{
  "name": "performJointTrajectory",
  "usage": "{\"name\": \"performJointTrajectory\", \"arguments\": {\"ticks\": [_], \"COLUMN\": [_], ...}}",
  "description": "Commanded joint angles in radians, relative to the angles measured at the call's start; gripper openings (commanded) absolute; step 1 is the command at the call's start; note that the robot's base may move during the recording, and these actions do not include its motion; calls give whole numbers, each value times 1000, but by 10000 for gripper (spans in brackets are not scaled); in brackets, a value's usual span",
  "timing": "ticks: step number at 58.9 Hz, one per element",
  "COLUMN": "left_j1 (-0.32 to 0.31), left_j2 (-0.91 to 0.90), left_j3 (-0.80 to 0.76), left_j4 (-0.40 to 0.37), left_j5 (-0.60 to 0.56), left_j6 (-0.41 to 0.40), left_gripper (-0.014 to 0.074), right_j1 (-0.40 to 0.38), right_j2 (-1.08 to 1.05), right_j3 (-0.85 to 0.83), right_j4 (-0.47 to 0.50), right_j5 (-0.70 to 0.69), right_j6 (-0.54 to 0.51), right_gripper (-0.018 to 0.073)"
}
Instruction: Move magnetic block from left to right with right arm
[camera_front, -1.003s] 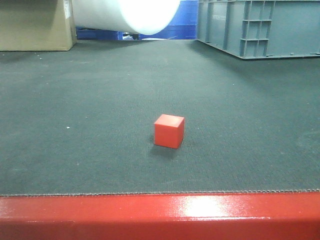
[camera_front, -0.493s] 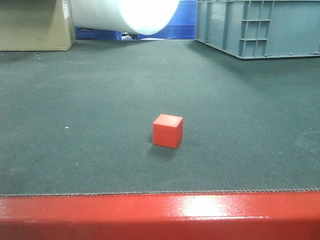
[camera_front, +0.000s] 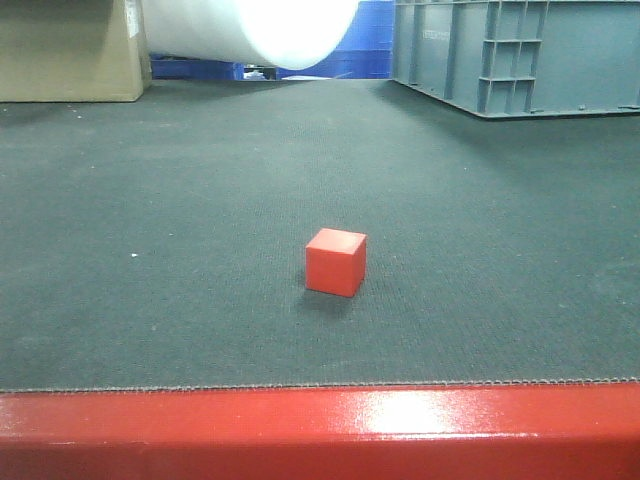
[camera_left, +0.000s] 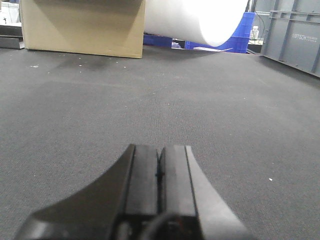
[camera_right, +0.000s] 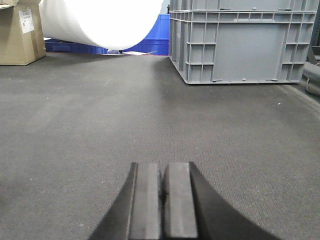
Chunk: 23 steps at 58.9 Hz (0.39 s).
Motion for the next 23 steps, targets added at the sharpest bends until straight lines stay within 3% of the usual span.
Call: {"name": "performJointTrajectory", "arguments": {"ticks": [1,23], "left_j1": [-4,-4], "left_j2": [-5,-5], "left_j3": [9,9], "left_j4": [0,0], "left_j5": [-88,-88], "left_j6": [-4,-4], "left_gripper": [-116,-116], "right_j1": [-6,-6], "right_j2": [-21,-21], "right_j3": [-5,-5], "right_j4": [-10,-10], "right_j5": [-85,-85], "right_j6": [-9,-9], "right_gripper": [59,59]}}
